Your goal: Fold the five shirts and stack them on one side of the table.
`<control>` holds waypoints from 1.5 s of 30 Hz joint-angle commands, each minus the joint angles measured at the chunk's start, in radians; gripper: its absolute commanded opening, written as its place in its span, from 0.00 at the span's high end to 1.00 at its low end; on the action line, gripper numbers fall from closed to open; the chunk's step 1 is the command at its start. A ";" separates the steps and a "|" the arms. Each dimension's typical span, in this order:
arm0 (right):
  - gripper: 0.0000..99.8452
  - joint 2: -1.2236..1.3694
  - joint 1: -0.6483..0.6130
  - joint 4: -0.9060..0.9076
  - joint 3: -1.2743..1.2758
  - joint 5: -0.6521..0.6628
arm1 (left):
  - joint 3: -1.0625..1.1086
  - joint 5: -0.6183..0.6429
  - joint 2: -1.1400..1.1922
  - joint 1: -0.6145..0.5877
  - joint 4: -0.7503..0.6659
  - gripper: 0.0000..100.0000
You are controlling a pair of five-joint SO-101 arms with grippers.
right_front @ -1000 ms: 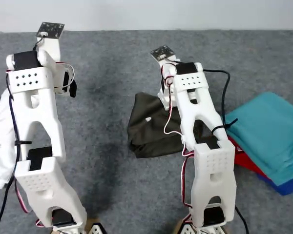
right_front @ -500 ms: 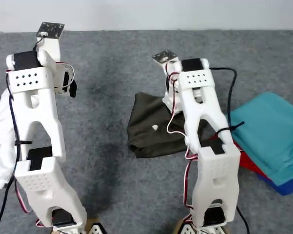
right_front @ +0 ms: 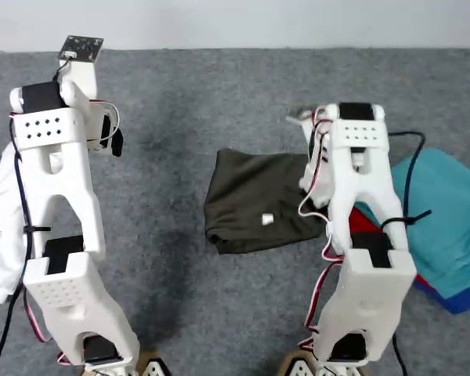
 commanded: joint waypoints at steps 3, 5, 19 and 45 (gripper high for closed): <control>0.90 -0.151 0.013 0.024 0.152 0.005 | -0.004 -0.005 -0.061 -0.003 0.015 0.83; 0.83 -0.197 0.015 0.025 0.196 0.005 | -0.004 -0.005 -0.061 -0.003 0.015 0.83; 0.78 -0.335 -0.156 -0.450 0.226 -0.183 | -0.004 -0.005 -0.061 -0.002 0.015 0.83; 0.88 0.024 -0.202 -0.403 0.101 -0.066 | -0.002 -0.005 -0.060 -0.002 0.015 0.83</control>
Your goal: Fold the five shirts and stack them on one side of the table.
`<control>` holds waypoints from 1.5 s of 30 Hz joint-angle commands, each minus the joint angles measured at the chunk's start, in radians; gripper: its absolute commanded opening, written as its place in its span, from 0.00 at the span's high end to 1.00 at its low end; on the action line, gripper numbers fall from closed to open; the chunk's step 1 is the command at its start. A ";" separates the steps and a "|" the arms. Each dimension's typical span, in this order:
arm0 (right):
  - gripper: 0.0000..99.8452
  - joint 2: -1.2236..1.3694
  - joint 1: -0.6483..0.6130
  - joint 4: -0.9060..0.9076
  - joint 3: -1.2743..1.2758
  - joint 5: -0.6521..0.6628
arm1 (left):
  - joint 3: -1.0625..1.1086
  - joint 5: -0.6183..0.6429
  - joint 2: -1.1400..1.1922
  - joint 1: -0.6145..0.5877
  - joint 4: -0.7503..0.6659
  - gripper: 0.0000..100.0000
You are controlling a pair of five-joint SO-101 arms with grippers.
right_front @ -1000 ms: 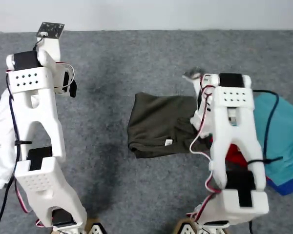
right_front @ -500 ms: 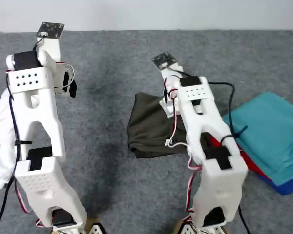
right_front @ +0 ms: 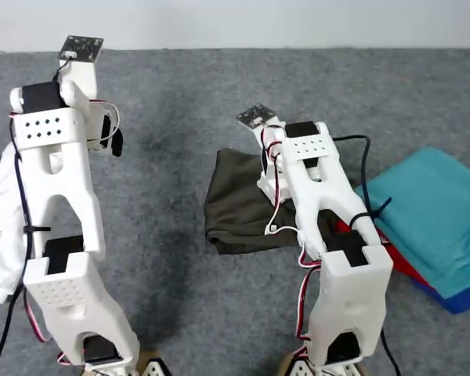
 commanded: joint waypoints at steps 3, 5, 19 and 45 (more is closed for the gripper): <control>0.88 -0.094 0.002 0.012 0.055 0.008 | -0.002 -0.005 -0.060 -0.002 0.015 0.83; 0.88 -0.157 0.004 0.012 0.104 0.008 | 0.005 -0.005 -0.060 -0.002 0.015 0.83; 0.88 -0.578 0.076 -0.127 0.580 0.006 | 0.045 -0.005 -0.061 -0.002 0.015 0.83; 0.70 -0.351 0.153 -0.243 0.250 -0.207 | 0.045 -0.009 -0.060 0.066 0.015 0.83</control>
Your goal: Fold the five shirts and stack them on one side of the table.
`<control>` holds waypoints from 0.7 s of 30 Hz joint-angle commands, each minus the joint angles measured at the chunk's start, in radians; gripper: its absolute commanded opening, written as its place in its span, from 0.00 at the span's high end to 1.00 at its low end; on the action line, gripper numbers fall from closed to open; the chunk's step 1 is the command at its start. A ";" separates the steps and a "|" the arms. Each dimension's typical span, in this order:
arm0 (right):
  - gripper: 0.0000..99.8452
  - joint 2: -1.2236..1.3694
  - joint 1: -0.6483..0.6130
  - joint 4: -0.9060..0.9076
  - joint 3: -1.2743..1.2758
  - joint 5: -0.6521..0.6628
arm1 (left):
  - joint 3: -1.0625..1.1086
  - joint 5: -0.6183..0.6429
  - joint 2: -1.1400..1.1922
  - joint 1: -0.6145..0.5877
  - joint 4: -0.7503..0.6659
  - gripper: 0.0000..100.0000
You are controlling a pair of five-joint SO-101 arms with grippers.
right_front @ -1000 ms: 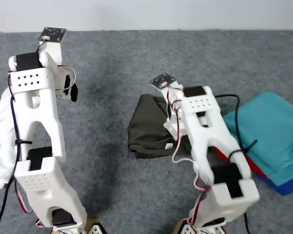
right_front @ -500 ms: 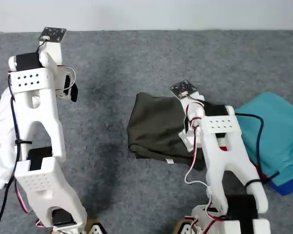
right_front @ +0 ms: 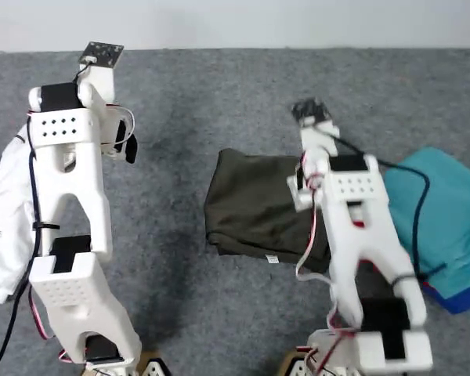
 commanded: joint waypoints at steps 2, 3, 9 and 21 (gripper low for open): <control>0.70 0.266 0.036 0.053 -0.293 -0.020 | -0.005 -0.009 -0.060 0.005 0.015 0.83; 0.70 0.334 0.047 0.065 -0.345 -0.020 | -0.005 -0.009 -0.060 0.005 0.015 0.83; 0.70 0.656 0.051 0.081 -0.532 -0.015 | -0.005 -0.009 -0.060 0.003 0.015 0.83; 0.99 0.707 -0.153 0.143 -0.546 0.160 | -0.005 -0.009 -0.060 0.002 0.015 0.83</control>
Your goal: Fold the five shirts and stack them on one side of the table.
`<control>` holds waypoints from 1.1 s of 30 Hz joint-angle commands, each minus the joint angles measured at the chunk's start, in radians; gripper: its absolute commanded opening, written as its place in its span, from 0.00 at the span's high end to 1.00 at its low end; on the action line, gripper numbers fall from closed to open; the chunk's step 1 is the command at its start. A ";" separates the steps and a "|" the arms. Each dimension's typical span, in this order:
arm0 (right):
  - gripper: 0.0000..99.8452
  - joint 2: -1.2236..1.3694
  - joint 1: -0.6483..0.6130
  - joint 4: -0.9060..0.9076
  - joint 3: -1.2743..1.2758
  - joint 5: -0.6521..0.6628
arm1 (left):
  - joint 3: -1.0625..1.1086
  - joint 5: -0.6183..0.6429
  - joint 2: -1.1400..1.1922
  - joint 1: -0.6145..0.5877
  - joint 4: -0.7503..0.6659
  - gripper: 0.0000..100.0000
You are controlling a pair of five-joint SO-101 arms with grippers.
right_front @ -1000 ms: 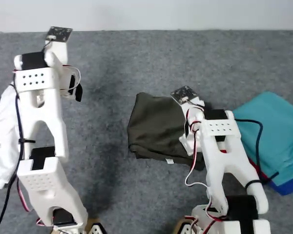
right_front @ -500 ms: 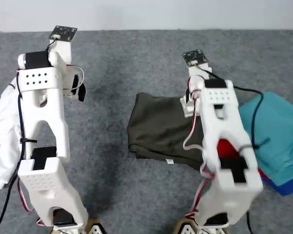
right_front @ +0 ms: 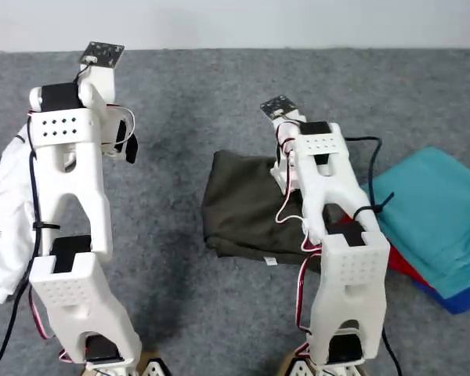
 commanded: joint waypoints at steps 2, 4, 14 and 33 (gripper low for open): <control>0.99 0.004 -0.051 0.027 -0.015 0.018 | -0.005 -0.009 -0.060 0.003 0.015 0.83; 0.99 -0.045 -0.001 0.051 -0.049 0.017 | -0.005 -0.009 -0.060 0.003 0.015 0.83; 0.99 -0.417 0.275 0.255 -0.224 -0.112 | -0.005 -0.009 -0.060 0.008 0.015 0.83; 0.99 -0.495 0.713 0.363 -0.227 -0.101 | -0.005 -0.009 -0.061 0.009 0.015 0.83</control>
